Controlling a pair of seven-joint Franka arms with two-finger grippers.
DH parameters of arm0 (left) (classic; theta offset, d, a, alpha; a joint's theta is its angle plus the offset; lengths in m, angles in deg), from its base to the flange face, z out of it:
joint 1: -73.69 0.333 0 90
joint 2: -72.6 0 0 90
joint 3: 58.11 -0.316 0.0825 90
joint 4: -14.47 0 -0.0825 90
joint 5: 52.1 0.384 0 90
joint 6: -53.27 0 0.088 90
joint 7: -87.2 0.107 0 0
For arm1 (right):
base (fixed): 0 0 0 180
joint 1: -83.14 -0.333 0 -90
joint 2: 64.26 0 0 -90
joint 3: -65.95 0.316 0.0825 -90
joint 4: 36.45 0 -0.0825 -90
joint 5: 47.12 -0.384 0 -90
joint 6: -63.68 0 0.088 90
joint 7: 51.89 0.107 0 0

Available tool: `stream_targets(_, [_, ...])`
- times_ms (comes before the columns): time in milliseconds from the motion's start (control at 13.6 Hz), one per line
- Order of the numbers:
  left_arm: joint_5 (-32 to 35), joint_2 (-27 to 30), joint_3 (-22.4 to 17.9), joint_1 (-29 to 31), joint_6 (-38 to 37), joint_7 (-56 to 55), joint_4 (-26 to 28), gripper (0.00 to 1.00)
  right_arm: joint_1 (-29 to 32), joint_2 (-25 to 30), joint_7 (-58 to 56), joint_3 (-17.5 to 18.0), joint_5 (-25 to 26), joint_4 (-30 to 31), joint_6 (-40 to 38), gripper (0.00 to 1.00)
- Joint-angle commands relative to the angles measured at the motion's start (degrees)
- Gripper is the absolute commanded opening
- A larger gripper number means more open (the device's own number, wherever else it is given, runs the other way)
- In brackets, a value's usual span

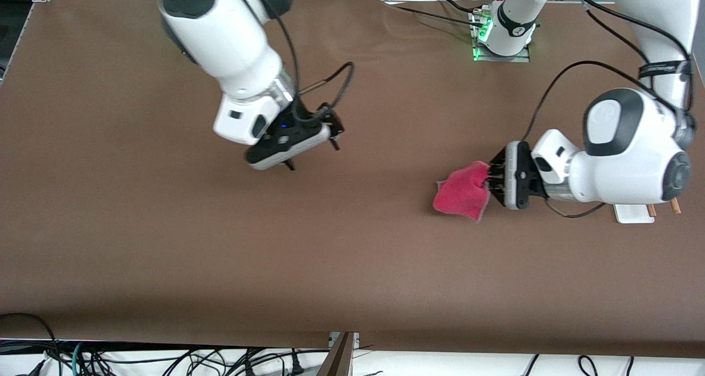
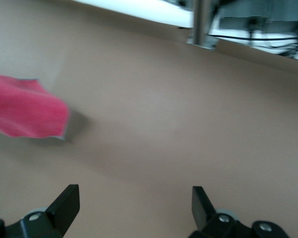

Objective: Pass towel and hang on rack
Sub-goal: 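Carry the towel with the left gripper while the right gripper withdraws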

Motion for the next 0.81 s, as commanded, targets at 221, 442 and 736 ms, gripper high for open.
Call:
stream_targets(221, [18.16,-0.80,-3.58,1.80,-13.10,-0.63,-10.75,0.00,9.83,7.28,-0.43,-4.14,1.25,6.36,-9.18,1.00])
stream_targets(442, [31.52,-0.63,-4.82,1.89,-16.02,0.68,-14.46,0.00,15.10,11.24,-0.25,-6.68,1.43,11.21,-12.59,1.00])
stream_targets(736, [39.55,-0.54,-8.84,2.07,-16.99,1.74,-14.37,0.00,17.48,15.29,-0.25,-10.56,3.27,12.71,-20.07,1.00])
